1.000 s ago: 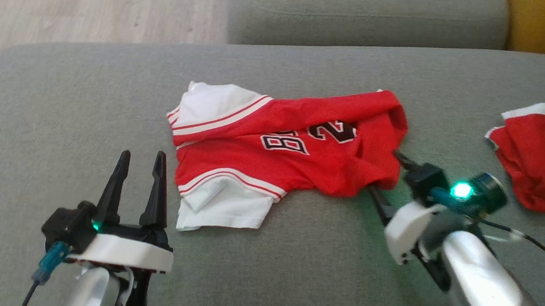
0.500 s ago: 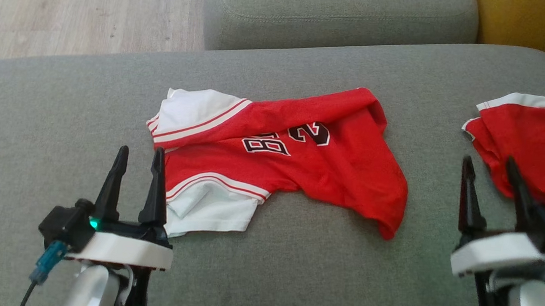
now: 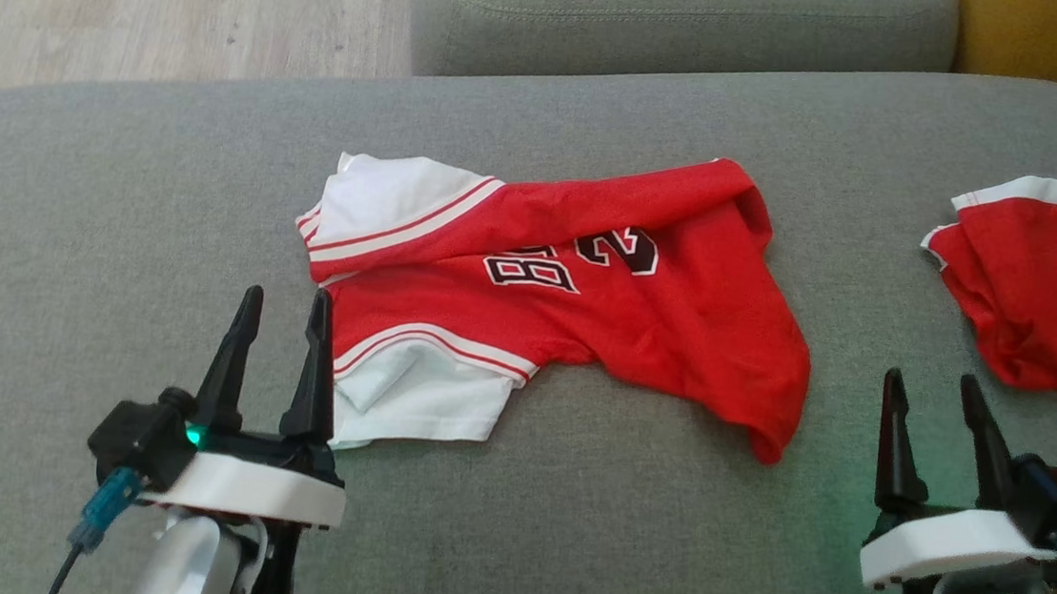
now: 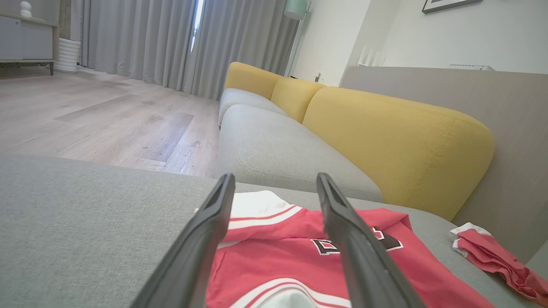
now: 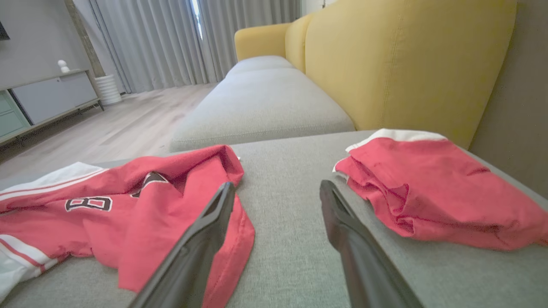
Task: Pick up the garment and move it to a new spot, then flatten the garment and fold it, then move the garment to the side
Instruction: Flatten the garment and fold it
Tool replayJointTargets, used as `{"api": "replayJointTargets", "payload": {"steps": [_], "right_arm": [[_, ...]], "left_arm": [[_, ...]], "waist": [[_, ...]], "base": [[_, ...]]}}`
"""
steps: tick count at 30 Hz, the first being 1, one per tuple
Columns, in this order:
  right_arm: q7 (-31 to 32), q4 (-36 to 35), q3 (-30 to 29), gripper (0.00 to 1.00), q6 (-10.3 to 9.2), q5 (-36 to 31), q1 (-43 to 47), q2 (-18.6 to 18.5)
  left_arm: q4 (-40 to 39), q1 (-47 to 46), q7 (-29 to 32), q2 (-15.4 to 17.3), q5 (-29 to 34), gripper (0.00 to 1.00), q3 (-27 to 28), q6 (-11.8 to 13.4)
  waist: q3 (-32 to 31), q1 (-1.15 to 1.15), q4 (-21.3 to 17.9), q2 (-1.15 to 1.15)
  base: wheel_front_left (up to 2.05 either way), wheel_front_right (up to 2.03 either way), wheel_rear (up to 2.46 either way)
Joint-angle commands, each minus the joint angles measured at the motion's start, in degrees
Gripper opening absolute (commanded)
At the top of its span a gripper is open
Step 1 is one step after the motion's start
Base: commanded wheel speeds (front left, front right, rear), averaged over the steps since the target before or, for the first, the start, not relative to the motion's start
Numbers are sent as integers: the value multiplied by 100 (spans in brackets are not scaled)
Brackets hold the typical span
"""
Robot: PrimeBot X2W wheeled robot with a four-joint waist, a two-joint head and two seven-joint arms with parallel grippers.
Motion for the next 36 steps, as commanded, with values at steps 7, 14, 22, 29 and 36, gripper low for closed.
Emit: {"api": "replayJointTargets", "payload": {"steps": [7,14,22,29,36], "right_arm": [[250,291,-175,100,-4,-242,-265,-23],[434,300,567,100,-4,-801,-131,-23],[723,447,1084,100,-4,-1228,-85,-23],[958,809,1041,100,-4,-1821,-257,-23],[903,1021,818,100,-4,-2051,-416,-23]], "left_arm": [[-118,-263,-30,50,6,100,77,-30],[-90,-325,-30,67,-12,100,62,-32],[-33,-386,-30,65,-24,100,13,-33],[-1,-435,-30,80,-45,100,-65,-33],[9,-415,-30,104,-53,100,-84,-34]], "waist": [[122,0,87,0],[184,0,123,0],[219,0,164,0],[238,0,272,0],[253,0,335,0]], "base": [[0,0,0],[0,0,0],[0,0,0],[0,0,0],[0,0,0]]}}
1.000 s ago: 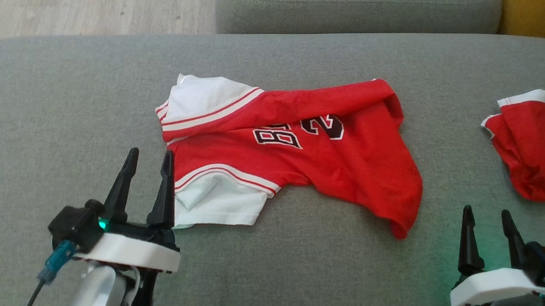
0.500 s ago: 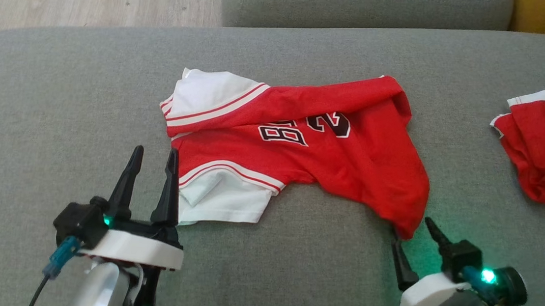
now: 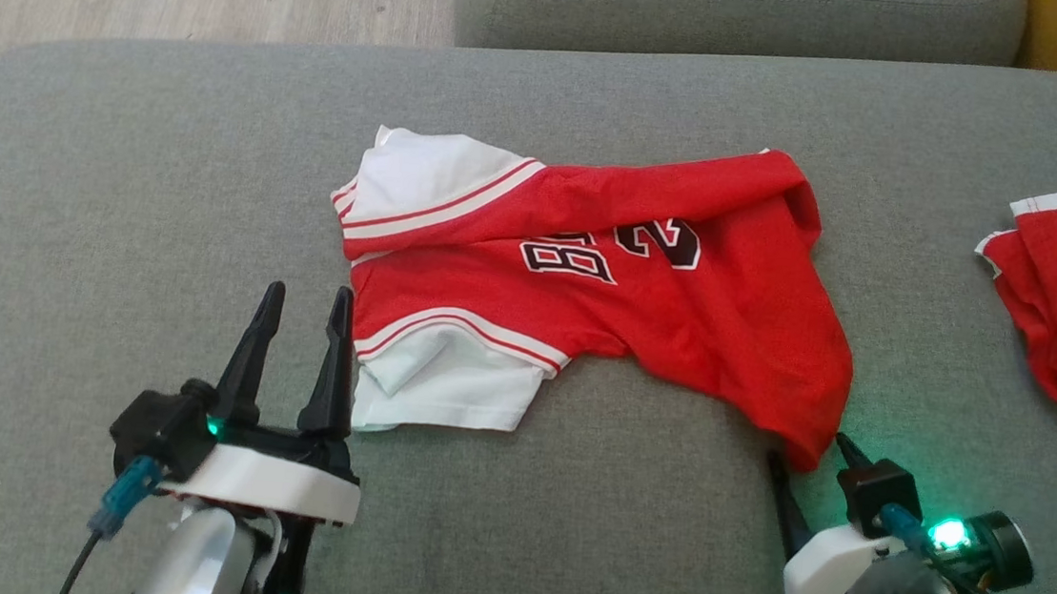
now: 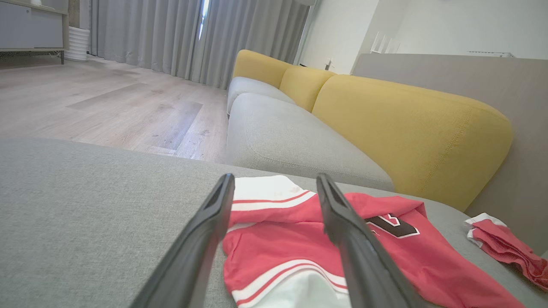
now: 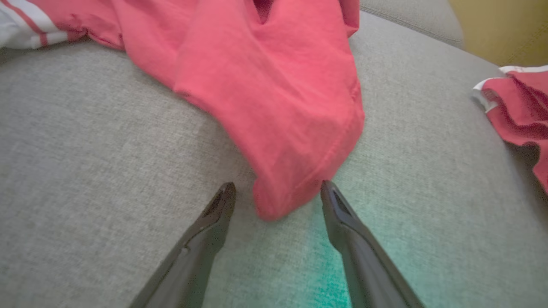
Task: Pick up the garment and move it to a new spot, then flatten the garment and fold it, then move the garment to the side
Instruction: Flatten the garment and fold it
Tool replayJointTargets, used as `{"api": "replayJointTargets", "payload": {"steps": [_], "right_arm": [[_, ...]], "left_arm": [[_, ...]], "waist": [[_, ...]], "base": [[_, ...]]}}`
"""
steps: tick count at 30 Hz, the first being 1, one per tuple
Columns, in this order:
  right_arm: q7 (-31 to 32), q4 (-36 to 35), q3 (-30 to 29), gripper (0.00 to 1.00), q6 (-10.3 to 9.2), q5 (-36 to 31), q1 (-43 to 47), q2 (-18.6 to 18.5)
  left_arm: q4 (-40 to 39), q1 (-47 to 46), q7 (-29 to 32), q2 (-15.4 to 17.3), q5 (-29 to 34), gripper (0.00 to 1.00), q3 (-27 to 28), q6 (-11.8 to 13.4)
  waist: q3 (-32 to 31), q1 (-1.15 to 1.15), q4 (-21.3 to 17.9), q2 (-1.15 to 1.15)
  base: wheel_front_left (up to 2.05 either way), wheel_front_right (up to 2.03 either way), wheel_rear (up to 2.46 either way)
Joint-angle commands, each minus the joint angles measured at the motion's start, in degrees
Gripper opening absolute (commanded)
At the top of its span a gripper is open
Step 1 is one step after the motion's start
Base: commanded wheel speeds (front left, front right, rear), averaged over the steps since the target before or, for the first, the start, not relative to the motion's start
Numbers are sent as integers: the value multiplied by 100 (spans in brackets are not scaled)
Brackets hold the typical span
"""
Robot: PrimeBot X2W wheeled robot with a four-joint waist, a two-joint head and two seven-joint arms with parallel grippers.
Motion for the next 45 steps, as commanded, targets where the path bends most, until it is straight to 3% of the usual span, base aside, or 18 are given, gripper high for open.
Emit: {"api": "replayJointTargets", "payload": {"steps": [1,2,3,4,10,21,22,23,24,36,41,45], "right_arm": [[-79,-97,53,100,-4,-84,-241,-28],[-88,-75,30,80,-4,-119,-271,-28],[-91,-47,19,29,-4,-146,-302,-28],[-83,-20,5,0,-4,-204,-333,-28],[-45,-41,-449,0,-4,-812,-527,-44],[118,-190,-1369,0,-4,-1722,-871,-527],[120,-192,-1437,13,-4,-1792,-892,-542],[120,-188,-1493,61,-4,-1866,-903,-550],[123,-180,-1573,100,-4,-1918,-913,-540],[140,-427,-2525,100,-4,-2111,-977,-257],[-624,-747,-2452,100,-4,-1169,-1078,-55],[-1094,-850,-1779,100,-4,422,-990,-32]], "left_arm": [[-173,-252,-30,89,-43,100,140,-31],[-175,-251,-30,90,-43,100,143,-31],[-174,-250,-30,90,-43,100,142,-31],[-171,-248,-30,91,-44,100,137,-31],[-145,-242,-30,83,-54,100,120,-32],[-128,-268,-30,60,-85,100,112,-32],[-123,-276,-30,57,-88,100,102,-32],[-116,-284,-30,57,-92,100,92,-32],[-107,-291,-30,58,-95,100,83,-32],[-49,-259,-30,97,-99,100,110,-32],[-63,-196,-30,97,-94,100,138,-32],[-131,-167,-30,90,-81,100,169,-32]], "waist": [[12,0,4,0],[19,0,4,0],[23,0,2,0],[25,0,0,0],[-9,0,-47,0],[-11,0,-101,0],[-7,0,-98,0],[-6,0,-97,0],[-8,0,-96,0],[-161,0,-184,0],[-281,0,-250,0],[-319,0,-267,0]], "base": [[0,0,0],[0,0,0],[0,0,0],[0,0,0],[0,0,0],[0,0,0],[0,0,0],[0,0,0],[0,0,0],[0,0,0],[0,0,0],[0,0,0]]}}
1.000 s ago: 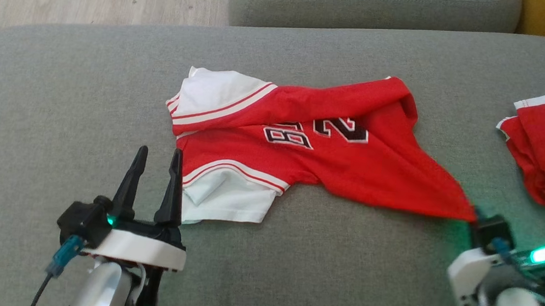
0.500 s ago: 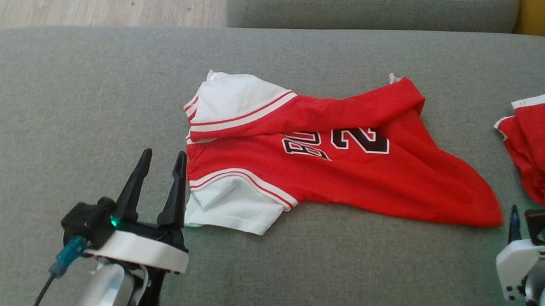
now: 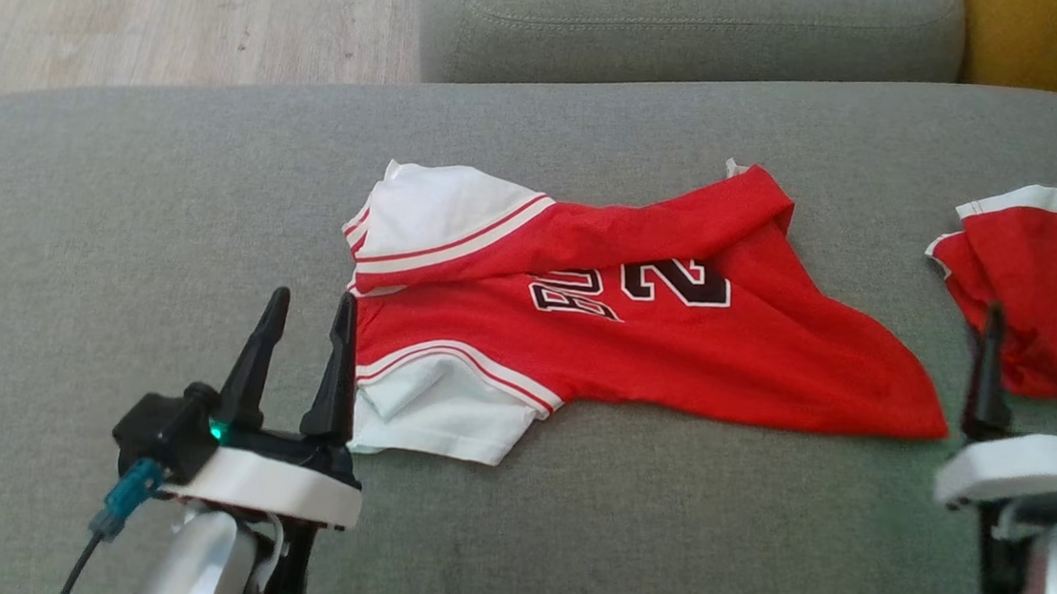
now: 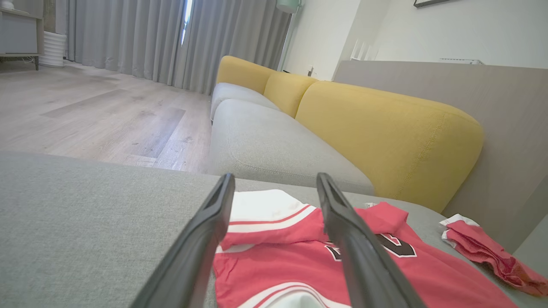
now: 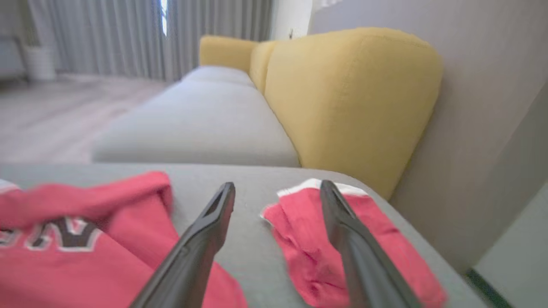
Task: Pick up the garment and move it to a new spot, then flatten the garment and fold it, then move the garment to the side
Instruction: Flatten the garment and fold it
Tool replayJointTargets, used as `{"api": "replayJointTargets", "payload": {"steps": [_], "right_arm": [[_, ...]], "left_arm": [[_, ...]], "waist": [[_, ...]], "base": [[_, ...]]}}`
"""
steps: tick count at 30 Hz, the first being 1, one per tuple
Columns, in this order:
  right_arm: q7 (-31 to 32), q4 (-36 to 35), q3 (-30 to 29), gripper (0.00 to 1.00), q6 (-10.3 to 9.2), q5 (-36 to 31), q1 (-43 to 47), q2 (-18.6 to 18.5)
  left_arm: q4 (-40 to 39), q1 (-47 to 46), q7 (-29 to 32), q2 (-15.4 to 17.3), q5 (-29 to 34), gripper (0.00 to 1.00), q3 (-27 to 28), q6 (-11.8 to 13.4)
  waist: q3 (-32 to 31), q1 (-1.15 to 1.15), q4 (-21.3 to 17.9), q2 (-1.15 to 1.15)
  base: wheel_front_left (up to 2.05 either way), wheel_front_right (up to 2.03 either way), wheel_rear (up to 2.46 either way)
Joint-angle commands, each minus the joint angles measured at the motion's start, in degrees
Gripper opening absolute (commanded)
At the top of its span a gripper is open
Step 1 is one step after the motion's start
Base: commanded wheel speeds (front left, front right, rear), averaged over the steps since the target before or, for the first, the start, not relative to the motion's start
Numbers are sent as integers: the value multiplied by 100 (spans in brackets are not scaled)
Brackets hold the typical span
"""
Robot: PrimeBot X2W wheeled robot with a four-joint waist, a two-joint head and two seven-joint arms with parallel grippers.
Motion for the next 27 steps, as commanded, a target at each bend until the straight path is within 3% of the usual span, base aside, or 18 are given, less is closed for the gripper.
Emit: {"api": "replayJointTargets", "payload": {"steps": [1,6,9,20,27], "right_arm": [[-130,-271,350,100,-4,286,-152,-30],[-319,-594,1009,100,-4,1304,226,-28],[-348,-583,1292,100,-4,1572,479,-28],[-374,-523,1409,100,-4,1726,595,-27],[-375,-557,1331,100,-4,1730,585,-27]], "left_arm": [[-208,-164,-30,81,14,100,240,9],[-261,-92,-30,72,41,100,268,9],[-251,-21,-30,62,44,100,268,9],[68,-15,28,64,-38,100,43,9],[564,-41,701,143,13,100,-121,153]], "waist": [[-7,0,-6,0],[-28,0,-12,0],[-37,0,-8,0],[-10,0,26,0],[4,0,-3,0]], "base": [[0,0,0],[0,0,0],[0,0,0],[0,0,0],[0,0,0]]}}
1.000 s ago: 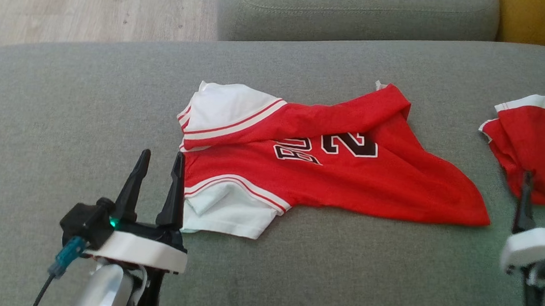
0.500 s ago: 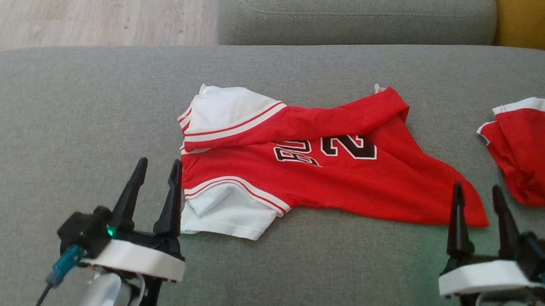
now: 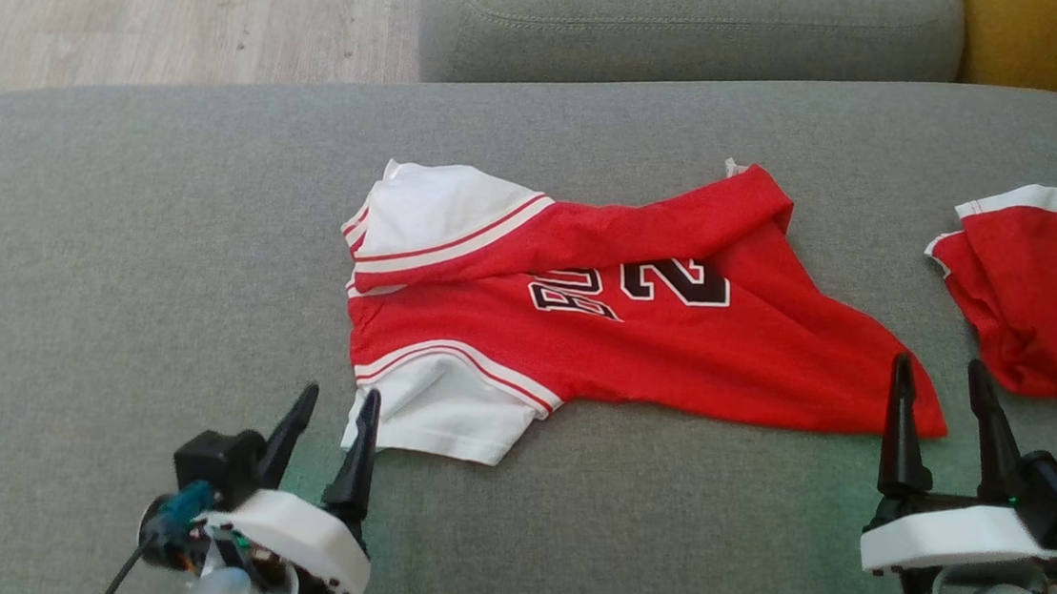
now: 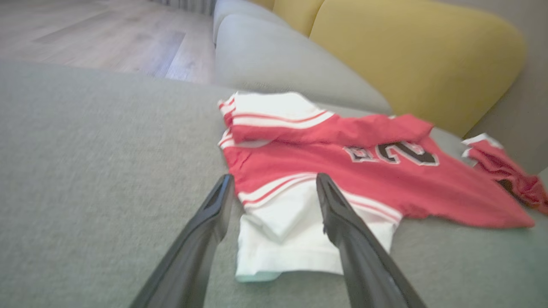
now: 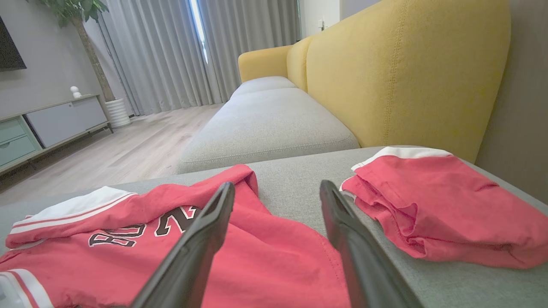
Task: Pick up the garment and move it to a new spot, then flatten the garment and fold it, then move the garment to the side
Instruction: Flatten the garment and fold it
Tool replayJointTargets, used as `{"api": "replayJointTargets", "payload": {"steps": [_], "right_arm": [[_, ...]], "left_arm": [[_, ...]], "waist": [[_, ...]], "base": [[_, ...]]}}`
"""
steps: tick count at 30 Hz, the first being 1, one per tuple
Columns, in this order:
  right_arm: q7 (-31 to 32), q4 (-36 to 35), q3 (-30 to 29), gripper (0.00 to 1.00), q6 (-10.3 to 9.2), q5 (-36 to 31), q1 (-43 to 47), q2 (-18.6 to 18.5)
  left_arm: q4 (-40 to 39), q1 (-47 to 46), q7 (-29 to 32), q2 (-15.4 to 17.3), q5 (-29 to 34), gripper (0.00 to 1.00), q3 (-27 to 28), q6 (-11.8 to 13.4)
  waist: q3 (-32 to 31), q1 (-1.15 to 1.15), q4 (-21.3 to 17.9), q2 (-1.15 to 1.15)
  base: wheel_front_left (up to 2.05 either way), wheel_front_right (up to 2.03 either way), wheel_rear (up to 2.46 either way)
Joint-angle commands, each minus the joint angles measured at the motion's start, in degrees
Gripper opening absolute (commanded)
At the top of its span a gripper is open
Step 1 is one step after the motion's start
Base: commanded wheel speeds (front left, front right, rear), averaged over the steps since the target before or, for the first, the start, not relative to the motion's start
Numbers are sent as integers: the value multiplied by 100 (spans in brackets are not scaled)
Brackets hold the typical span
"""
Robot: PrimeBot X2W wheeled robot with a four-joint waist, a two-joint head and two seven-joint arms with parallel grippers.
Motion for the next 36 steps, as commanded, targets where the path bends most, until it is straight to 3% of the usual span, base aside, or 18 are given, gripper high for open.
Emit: {"api": "replayJointTargets", "payload": {"steps": [1,15,23,27,28,30,31,36], "right_arm": [[-77,-193,132,100,-4,31,-267,-31],[-77,-196,153,100,-4,32,-343,-30],[-77,-207,112,100,-4,24,-370,-30],[-77,-191,89,100,-4,4,-378,-30],[-77,-182,84,100,-4,-1,-378,-30],[-77,-157,73,100,-4,-17,-381,-30],[-77,-140,66,100,-4,-27,-384,-30],[-77,-42,33,100,-4,-67,-383,-30]], "left_arm": [[-73,-241,126,113,33,100,116,63],[397,-481,1037,246,224,100,28,705],[602,-555,1410,305,252,100,-90,770],[622,-547,1519,319,274,98,-233,655],[620,-536,1551,316,276,81,-277,617],[598,-516,1594,301,260,32,-343,545],[584,-510,1603,299,256,0,-371,513],[499,-475,1556,309,209,0,-389,484]], "waist": [[5,0,-12,0],[231,0,-152,0],[304,0,-219,0],[283,0,-214,0],[273,0,-210,0],[258,0,-202,0],[249,0,-196,0],[172,0,-175,0]], "base": [[0,0,0],[0,0,0],[0,0,0],[0,0,0],[0,0,0],[0,0,0],[0,0,0],[0,0,0]]}}
